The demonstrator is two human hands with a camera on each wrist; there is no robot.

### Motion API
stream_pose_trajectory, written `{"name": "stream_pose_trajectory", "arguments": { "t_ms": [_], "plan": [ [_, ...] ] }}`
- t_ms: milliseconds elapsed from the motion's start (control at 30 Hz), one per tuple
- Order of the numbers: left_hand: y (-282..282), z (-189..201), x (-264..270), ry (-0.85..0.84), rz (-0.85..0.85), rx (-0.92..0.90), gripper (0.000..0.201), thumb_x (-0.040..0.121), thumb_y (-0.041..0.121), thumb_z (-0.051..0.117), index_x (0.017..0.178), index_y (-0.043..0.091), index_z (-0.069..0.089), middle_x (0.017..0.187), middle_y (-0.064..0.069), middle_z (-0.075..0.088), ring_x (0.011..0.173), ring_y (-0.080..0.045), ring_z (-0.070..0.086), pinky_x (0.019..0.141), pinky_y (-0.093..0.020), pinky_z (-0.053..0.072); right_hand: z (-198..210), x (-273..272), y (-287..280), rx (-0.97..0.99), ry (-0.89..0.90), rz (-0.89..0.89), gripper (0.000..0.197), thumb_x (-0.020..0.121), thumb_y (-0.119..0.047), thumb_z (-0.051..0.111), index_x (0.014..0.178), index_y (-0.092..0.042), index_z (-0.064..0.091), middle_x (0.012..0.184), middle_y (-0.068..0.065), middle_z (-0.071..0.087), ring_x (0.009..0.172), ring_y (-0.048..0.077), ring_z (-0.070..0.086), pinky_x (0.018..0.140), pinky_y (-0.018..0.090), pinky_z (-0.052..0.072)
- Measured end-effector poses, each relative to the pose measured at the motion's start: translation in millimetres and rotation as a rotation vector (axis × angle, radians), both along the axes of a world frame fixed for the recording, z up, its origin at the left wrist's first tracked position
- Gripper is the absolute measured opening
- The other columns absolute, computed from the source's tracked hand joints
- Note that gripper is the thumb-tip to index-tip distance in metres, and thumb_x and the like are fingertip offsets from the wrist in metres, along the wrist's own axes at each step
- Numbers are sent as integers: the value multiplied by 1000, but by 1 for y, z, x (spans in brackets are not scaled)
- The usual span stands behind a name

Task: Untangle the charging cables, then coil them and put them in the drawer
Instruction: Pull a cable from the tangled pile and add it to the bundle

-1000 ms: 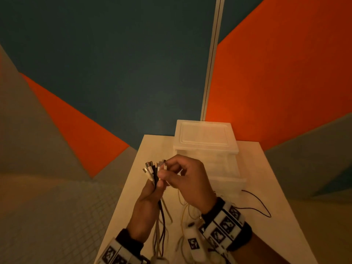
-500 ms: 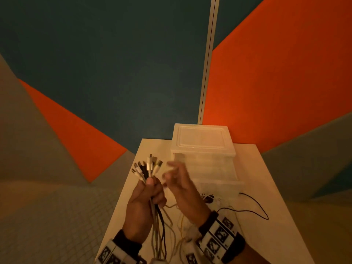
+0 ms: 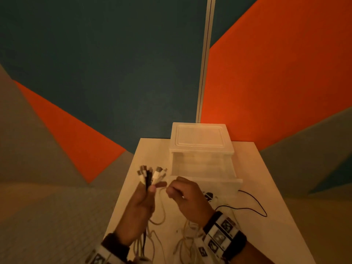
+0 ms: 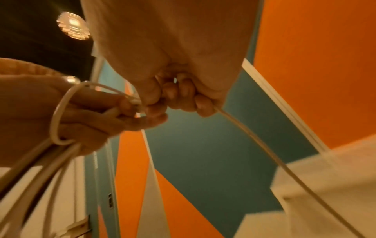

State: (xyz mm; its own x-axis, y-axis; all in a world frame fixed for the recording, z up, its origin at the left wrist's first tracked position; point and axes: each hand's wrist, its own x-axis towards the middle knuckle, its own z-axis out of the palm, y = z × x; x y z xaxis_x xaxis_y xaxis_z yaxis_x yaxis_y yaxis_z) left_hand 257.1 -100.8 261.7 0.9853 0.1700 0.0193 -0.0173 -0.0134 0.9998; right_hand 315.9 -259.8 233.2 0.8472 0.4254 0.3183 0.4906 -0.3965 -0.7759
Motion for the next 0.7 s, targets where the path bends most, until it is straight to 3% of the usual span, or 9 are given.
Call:
{"name": "stream_pose_trajectory", "arguments": {
  "t_ms": [100,233,300,367,433,500,600,667,700],
  "plan": [
    [-2,1,2,88,34,-70,27,96,27,51,109,7,61,55,-5,35,45,-10,32,40,-20,26,13,-5,8,-99,-103,41,36,96,-41,46,75,-15,58,74,-3,49,68,13,49,65,33,41],
    [3,18,-4,-3,-59,-61,39,100,31,42,103,1,66,56,-10,20,46,-16,17,42,-24,21,3,-7,2,-96,-68,33,43,96,-41,49,66,-11,55,67,-1,48,61,11,46,61,30,36],
    [0,17,-4,-17,-86,-81,43,97,33,45,103,-8,56,58,-15,25,46,-15,20,43,-23,25,3,-8,2,-24,-14,53,42,97,-39,52,66,-11,59,66,-3,50,61,8,48,61,22,37],
    [-4,12,-3,-1,-83,-158,40,94,32,46,99,-8,46,67,-23,32,46,-11,23,42,-21,28,5,-10,5,-3,5,71,37,96,-34,54,68,-13,62,67,-7,49,62,4,48,62,15,35],
    [-7,11,-3,-22,-69,-193,30,96,28,44,93,-2,47,68,-17,40,46,-8,26,42,-19,28,3,-12,3,9,29,115,35,98,-35,49,71,-15,59,71,-8,49,65,1,46,64,15,35],
    [2,16,-2,-111,-52,-245,20,97,24,43,85,9,50,64,1,43,47,-6,27,42,-18,24,-13,-9,-8,-17,93,128,31,101,-35,41,74,-23,50,73,-13,47,68,0,45,68,22,38],
    [50,34,7,-229,-110,-541,26,102,10,32,82,13,49,65,4,41,49,-5,32,43,-19,29,-51,5,-43,-109,223,-21,34,101,-16,38,69,-27,41,69,-12,40,61,-4,40,66,22,35],
    [83,55,11,-338,-337,-971,30,104,5,16,92,0,43,74,-12,44,56,-17,39,51,-34,40,-82,14,-74,-273,282,-158,38,103,-16,37,65,-23,42,68,-3,39,56,1,39,67,24,38],
    [96,66,12,-366,-349,-1047,31,106,7,11,98,-2,39,80,-19,46,61,-22,38,55,-42,41,-96,16,-85,-300,361,-138,38,103,-19,38,66,-24,45,70,-1,43,59,4,41,71,29,43]
  ]
}}
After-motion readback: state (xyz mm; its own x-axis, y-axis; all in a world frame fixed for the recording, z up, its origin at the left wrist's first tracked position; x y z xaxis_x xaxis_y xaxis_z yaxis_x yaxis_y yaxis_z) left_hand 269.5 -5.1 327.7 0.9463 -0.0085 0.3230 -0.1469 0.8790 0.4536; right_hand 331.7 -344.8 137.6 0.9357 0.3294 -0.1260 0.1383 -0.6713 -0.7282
